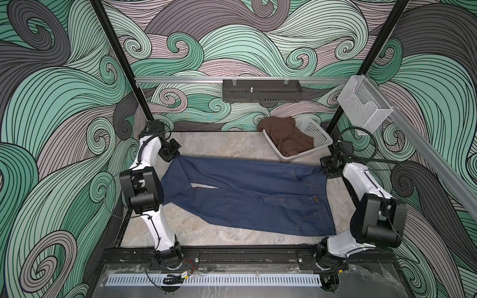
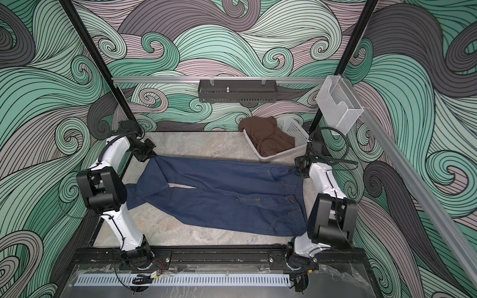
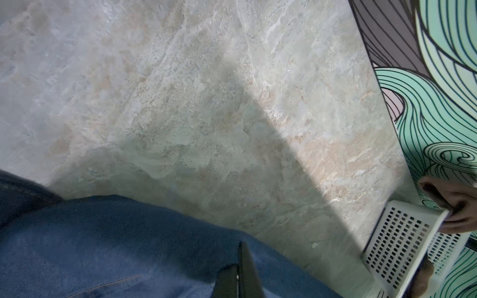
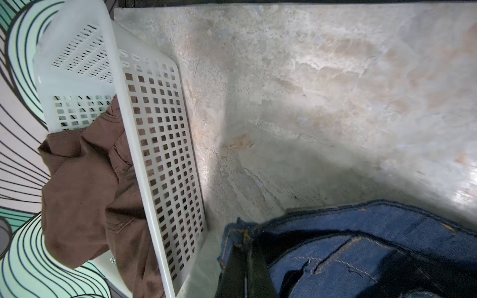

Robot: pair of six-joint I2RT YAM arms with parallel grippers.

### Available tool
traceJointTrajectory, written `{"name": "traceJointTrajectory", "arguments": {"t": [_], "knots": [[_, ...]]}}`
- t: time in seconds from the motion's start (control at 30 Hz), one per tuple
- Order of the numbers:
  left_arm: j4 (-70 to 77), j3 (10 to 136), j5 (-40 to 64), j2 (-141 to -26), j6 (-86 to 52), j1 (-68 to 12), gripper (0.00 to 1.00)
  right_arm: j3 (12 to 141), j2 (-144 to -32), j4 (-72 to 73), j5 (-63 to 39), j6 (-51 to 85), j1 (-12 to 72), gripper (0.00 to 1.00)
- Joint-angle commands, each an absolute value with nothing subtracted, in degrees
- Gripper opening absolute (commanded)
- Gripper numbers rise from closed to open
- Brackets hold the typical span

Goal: Fold and stack the trousers
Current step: Flatten out the trousers at the center of the table.

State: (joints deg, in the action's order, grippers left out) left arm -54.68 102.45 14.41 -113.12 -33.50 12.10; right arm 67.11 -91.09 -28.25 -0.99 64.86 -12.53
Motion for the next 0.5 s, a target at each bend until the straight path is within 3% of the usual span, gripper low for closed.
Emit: {"name": "traceJointTrajectory", "arguments": {"t": [0.0, 0.17, 0.23, 0.33, 0.47], "knots": [[-56.56, 107.87, 7.38, -117.95, -32.61, 12.51, 0.07, 71.72, -95.35, -25.38, 4.69, 62.69, -12.96, 0.0], [-59.67, 117.13, 7.64, -124.46, -32.37, 11.5, 0.15, 77.37, -100.86, -25.75, 4.91, 61.64, -11.88, 0.0], [-61.8, 121.81, 7.61, -126.43, -32.0, 11.48, 0.24, 79.02, -102.15, -25.89, 4.51, 61.23, -11.78, 0.0], [-64.93, 127.57, 7.48, -127.49, -31.23, 11.51, 0.44, 81.32, -102.86, -27.61, 3.43, 59.65, -11.78, 0.4], [-66.31, 126.11, 7.69, -122.59, -29.7, 11.68, 0.56, 81.58, -99.76, -31.2, 3.62, 56.65, -11.61, 0.63]]}}
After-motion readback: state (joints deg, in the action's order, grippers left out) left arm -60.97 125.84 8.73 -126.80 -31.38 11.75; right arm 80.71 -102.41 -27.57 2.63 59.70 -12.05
